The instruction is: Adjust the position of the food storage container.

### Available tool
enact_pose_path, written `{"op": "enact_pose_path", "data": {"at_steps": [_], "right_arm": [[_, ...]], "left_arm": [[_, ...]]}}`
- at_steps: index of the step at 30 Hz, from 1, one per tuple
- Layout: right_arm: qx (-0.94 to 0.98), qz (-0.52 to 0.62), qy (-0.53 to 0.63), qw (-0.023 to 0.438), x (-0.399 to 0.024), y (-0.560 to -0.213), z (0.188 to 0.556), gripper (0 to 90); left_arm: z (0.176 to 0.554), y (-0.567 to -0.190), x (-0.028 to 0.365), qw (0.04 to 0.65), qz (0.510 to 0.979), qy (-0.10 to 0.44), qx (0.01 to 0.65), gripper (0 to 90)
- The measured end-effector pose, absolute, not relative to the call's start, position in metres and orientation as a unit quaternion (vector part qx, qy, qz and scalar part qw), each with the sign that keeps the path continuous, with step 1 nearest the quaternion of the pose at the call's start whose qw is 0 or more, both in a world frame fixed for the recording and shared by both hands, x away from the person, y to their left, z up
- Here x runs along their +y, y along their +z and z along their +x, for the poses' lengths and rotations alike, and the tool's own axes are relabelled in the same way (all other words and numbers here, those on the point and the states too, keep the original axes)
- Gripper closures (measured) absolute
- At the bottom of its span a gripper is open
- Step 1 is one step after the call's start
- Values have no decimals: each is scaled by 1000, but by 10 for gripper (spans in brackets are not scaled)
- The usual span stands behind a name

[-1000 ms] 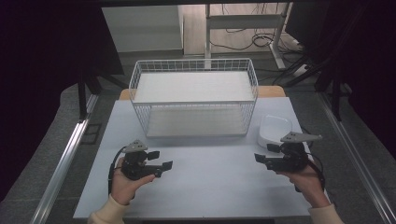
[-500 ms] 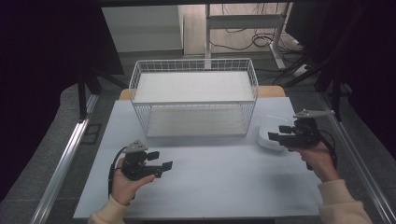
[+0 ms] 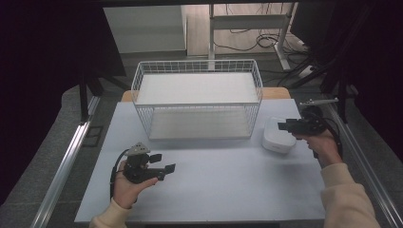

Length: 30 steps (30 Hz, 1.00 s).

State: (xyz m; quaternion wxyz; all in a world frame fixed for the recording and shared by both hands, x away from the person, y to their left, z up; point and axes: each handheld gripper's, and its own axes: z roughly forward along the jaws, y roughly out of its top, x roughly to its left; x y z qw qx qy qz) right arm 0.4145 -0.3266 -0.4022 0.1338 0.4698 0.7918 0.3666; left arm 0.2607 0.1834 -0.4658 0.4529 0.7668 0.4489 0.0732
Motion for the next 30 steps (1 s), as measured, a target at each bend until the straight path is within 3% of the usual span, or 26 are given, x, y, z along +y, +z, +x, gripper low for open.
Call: {"op": "enact_pose_path", "data": {"at_steps": [5, 11, 21, 30], "right_arm": [[798, 473, 340, 155, -329, -404, 435, 764], [795, 481, 328, 171, -334, -405, 457, 896], [794, 498, 301, 176, -340, -423, 497, 898], [806, 499, 275, 161, -337, -444, 509, 900]], "left_arm": [[261, -467, 184, 451, 767, 72, 450, 269], [261, -467, 185, 451, 766, 74, 452, 270], [262, -468, 184, 448, 768, 76, 452, 268], [262, -468, 184, 447, 768, 79, 452, 269]]}}
